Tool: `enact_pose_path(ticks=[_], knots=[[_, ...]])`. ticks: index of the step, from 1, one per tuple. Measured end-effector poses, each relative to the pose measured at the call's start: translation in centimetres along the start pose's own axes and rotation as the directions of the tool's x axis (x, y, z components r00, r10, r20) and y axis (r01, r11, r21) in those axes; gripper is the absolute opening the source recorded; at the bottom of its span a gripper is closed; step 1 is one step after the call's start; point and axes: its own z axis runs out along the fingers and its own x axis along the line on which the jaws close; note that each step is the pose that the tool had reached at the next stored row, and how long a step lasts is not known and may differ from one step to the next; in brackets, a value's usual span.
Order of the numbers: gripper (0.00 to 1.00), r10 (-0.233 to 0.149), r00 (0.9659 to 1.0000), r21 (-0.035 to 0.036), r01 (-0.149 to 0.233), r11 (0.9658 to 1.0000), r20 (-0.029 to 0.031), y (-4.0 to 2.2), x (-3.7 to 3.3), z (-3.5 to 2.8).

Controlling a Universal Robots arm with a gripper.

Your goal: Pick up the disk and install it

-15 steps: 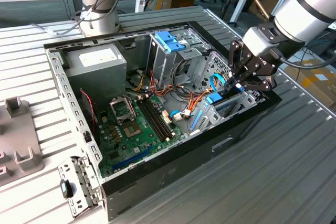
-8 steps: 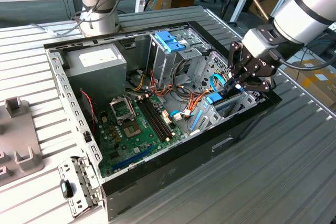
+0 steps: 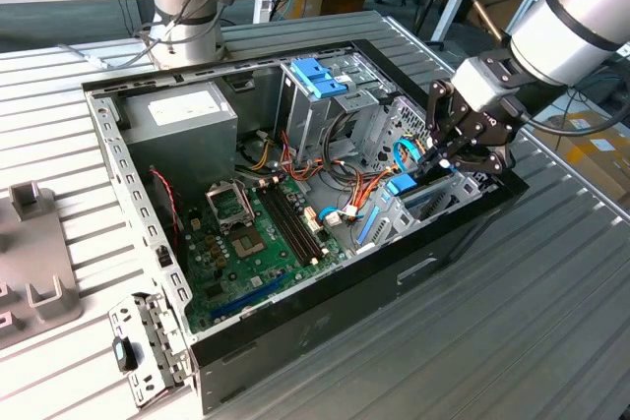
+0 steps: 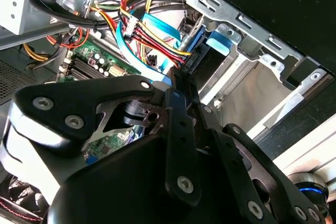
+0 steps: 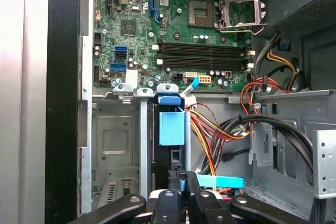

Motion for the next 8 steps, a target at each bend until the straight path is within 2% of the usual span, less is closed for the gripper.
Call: enact_pose_path(ticks=[2, 3, 6, 8], knots=[[0.18, 0.0, 1.0, 0.0, 0.0, 1.0, 0.001, 0.0, 0.01, 0.06], [0.24, 0.0, 1.0, 0.0001, 0.0, 1.0, 0.001, 0.0, 0.01, 0.06], [0.24, 0.0, 1.0, 0.0, 0.0, 1.0, 0.0, 0.0, 0.0, 0.01], [0.24, 0.0, 1.0, 0.0, 0.0, 1.0, 0.0001, 0.02, -0.07, -0.37]])
